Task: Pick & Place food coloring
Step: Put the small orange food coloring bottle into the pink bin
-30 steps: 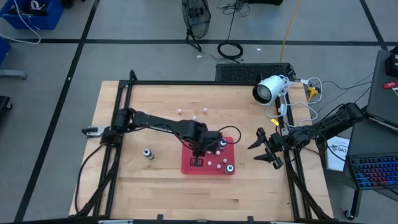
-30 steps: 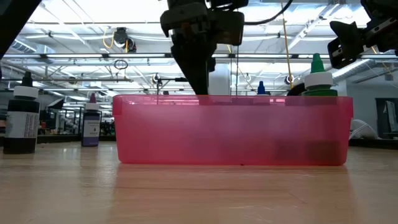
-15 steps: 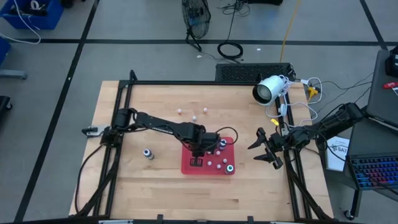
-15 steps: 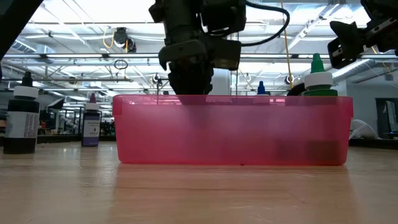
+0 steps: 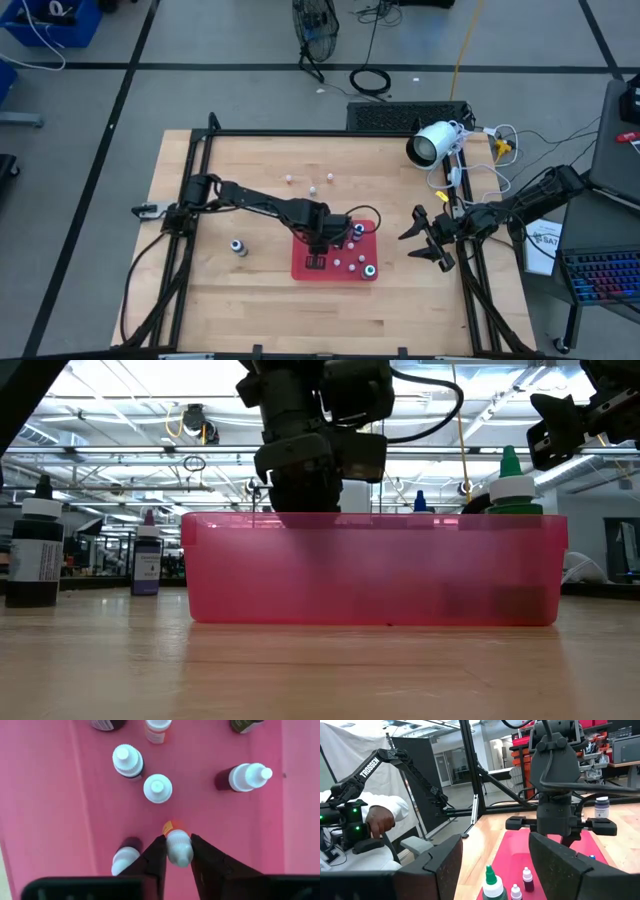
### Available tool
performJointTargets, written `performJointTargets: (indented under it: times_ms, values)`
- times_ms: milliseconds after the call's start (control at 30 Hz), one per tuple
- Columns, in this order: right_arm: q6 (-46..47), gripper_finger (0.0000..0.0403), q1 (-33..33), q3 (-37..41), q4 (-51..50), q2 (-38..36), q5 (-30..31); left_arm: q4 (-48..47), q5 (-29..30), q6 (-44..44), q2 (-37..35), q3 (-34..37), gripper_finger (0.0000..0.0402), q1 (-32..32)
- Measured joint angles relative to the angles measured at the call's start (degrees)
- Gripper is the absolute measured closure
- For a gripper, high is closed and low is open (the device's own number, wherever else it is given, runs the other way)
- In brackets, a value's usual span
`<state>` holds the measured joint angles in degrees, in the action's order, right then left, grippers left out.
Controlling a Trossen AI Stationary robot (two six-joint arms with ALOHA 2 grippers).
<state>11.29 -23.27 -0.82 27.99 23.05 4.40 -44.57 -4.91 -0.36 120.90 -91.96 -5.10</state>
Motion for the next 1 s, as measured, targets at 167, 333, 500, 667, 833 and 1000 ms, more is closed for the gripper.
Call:
performJointTargets:
  times_ms: [167,333,500,667,833,1000]
  values:
    - [0.00,0.0184,0.00,0.00,0.00,-0.02,0.00,0.44,-0.02,-0.01,0.00,0.00,0.0256,-0.07]
    - [0.00,0.0187,-0.02,-0.02,0.00,0.00,0.00,3.08,0.31,0.10,0.00,-0.02,0.0226,-0.07]
    - [0.00,0.0186,-0.01,-0.02,0.00,0.00,0.00,-0.40,0.59,2.00,-1.26,-3.26,0.0211,0.52]
    - [0.00,0.0183,0.00,-0.02,0.01,0.00,0.00,-13.87,10.81,3.24,-5.17,-8.50,0.0211,1.29]
    - [0.00,0.0186,0.00,-0.02,-0.04,0.09,0.00,-18.30,17.24,0.60,-12.59,-6.35,0.0224,6.36]
    - [0.00,0.0187,-0.01,-0.02,-0.06,0.11,-0.01,-16.00,11.77,-3.76,-19.21,2.89,0.0225,16.88]
